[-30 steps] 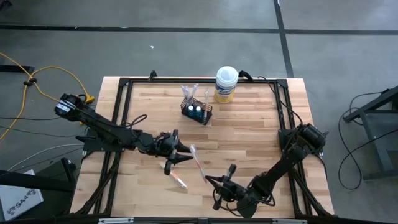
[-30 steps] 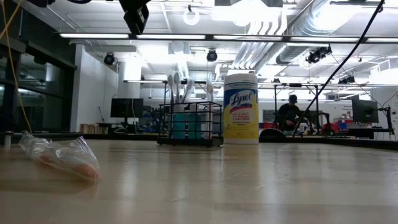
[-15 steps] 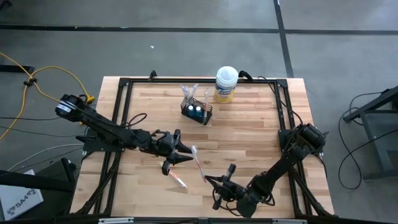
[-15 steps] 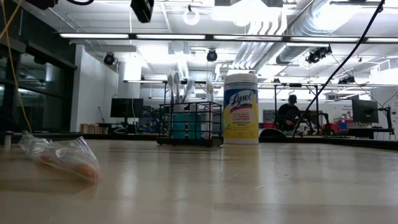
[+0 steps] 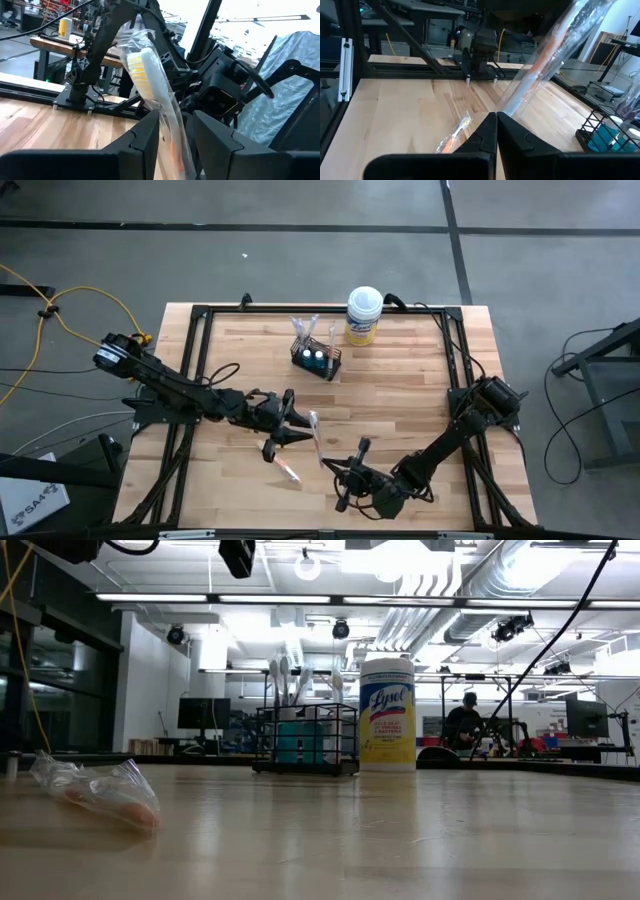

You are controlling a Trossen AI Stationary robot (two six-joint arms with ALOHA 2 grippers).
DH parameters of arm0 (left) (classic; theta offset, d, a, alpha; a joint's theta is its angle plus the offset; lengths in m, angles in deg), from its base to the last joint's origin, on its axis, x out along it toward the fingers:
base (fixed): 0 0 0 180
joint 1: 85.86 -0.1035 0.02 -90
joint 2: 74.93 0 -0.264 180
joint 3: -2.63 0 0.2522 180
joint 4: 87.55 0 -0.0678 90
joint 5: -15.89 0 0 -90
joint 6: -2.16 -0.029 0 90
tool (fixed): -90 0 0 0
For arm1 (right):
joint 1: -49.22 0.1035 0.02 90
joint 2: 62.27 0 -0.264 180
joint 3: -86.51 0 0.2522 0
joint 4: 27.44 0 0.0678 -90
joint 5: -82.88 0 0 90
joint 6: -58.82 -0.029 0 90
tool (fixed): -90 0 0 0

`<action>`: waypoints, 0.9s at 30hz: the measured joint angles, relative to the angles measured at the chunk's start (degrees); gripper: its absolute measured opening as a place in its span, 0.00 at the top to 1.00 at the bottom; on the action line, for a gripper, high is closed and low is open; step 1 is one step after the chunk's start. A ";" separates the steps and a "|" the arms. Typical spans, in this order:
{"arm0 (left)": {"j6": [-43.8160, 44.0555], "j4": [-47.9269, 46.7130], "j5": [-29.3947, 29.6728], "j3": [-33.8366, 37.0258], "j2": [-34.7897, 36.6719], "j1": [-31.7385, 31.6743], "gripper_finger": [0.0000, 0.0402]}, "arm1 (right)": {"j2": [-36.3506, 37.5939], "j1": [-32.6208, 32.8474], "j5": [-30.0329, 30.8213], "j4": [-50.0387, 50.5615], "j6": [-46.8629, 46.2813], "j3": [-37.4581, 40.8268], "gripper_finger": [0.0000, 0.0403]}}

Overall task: Pick & Place toothbrushing station
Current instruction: Put the right orange toothbrush into the black mesh organizer

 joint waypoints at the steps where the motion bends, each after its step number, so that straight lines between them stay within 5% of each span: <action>1: -0.01 0.12 -0.05 0.00 0.00 -0.12 0.71 | 0.00 0.01 0.02 -0.02 -0.01 0.00 1.00; 27: 2.18 0.41 -3.48 -0.02 0.02 -1.81 0.71 | 0.00 -1.62 -4.29 -1.95 2.42 0.00 1.00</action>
